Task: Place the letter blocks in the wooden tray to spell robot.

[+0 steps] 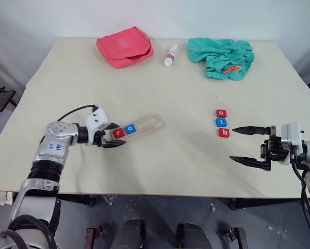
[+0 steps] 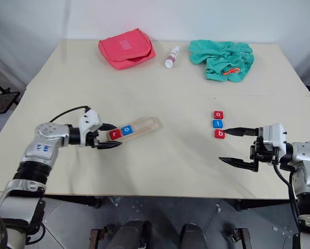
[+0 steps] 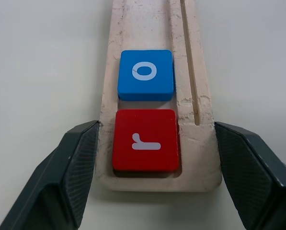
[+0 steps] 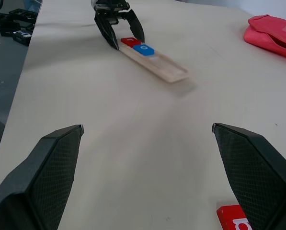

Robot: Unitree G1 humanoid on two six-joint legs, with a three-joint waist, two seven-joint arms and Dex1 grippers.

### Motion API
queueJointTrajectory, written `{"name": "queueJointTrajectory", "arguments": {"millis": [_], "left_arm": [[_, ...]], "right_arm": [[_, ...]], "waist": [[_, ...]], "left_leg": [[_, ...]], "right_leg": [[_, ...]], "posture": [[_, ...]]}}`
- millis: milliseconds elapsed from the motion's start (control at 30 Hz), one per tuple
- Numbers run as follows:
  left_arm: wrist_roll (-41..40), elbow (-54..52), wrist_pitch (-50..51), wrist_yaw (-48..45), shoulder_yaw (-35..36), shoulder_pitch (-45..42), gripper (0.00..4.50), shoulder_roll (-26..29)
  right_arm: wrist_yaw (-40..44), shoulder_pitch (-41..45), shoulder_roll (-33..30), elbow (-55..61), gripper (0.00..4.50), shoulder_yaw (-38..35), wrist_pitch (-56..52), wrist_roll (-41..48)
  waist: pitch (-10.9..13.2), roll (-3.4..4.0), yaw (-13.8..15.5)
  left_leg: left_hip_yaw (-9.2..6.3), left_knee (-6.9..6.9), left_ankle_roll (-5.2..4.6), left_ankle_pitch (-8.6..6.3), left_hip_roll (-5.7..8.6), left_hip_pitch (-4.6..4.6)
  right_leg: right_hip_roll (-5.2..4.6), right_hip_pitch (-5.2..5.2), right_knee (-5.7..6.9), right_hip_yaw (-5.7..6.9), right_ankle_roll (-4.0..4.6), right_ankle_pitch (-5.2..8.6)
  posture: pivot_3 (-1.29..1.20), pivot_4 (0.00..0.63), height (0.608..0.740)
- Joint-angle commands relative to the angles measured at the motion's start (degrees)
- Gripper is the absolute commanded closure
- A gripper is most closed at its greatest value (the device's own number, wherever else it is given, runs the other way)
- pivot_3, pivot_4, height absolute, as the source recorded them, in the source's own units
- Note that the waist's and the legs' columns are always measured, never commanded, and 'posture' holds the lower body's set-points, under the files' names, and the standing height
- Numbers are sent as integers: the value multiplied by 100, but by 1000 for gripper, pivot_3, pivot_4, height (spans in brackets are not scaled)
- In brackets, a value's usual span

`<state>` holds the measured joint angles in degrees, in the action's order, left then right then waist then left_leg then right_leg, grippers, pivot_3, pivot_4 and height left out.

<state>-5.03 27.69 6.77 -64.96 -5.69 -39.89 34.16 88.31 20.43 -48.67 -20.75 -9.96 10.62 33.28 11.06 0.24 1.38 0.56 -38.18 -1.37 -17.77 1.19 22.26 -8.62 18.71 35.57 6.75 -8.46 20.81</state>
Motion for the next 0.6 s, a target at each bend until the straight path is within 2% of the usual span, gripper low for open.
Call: {"name": "queueJointTrajectory", "arguments": {"millis": [33,600], "left_arm": [[-37,-537,209,-115,-174,-42,1102,-66],[387,-1566,850,12,-1204,-232,1102,-691]], "right_arm": [[188,-30,-98,65,0,-279,-10,74],[130,-874,-124,471,0,-760,-59,155]], "waist": [[1,-1,-2],[6,-9,0]], "left_leg": [[1,0,0,0,0,1],[0,2,-1,0,-3,6]], "right_leg": [[0,0,-1,0,0,0],[5,0,-12,1,0,0]], "posture": [[0,150,740],[0,150,740]]}}
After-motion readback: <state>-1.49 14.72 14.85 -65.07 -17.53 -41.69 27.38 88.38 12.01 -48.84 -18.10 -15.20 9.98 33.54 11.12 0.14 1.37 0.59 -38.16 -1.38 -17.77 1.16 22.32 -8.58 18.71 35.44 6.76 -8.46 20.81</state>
